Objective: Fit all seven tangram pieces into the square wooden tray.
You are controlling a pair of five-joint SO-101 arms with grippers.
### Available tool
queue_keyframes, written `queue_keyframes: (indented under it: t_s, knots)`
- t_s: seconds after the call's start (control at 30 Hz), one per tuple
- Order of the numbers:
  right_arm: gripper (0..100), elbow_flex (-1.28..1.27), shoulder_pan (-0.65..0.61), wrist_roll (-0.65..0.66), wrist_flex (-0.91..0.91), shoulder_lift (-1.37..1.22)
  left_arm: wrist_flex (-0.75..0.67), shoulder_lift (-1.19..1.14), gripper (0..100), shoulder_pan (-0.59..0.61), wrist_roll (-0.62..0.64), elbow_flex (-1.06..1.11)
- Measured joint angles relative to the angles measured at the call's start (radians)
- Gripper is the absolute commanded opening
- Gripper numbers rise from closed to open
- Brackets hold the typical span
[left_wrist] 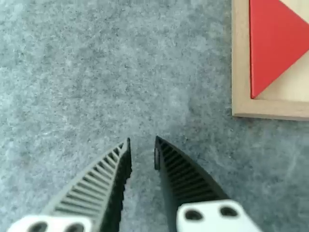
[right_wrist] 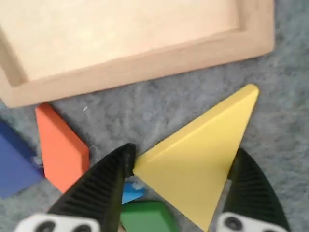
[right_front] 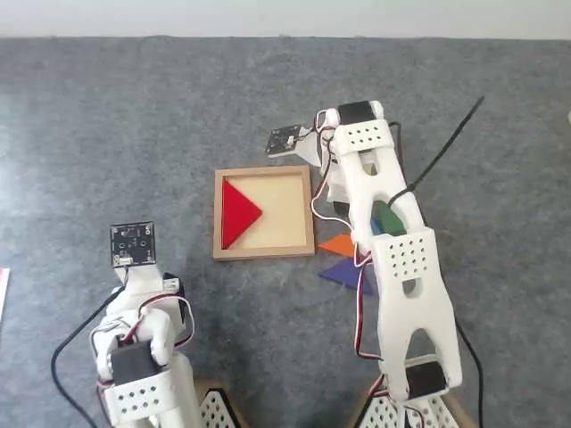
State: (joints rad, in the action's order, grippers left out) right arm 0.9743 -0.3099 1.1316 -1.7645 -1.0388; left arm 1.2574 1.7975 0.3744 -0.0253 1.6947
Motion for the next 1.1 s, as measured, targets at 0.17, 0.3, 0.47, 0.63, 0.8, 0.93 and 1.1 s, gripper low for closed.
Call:
queue_keyframes:
  t_s: [0.17,0.3,0.47,0.63,0.8,0.93,1.1]
  knots:
    - [22.4,0.003,-0.003,-0.02,0.0,0.032,0.0,0.0,8,0.0,0.0,0.0]
    - [22.4,0.003,-0.009,-0.052,0.0,0.086,0.0,0.0,8,0.0,0.0,0.0]
    - [22.4,-0.018,-0.058,-0.097,0.0,0.17,0.0,0.0,8,0.0,0.0,0.0]
    - [22.4,-0.097,-0.143,-0.106,0.0,0.273,0.0,0.0,8,0.0,0.0,0.0]
    - [22.4,-0.132,-0.219,-0.106,0.0,0.356,0.0,0.0,8,0.0,0.0,0.0]
    - [22.4,-0.132,-0.252,-0.106,0.0,0.39,0.0,0.0,8,0.0,0.0,0.0]
    - [22.4,-0.132,-0.311,-0.106,0.0,0.397,0.0,0.0,8,0.0,0.0,0.0]
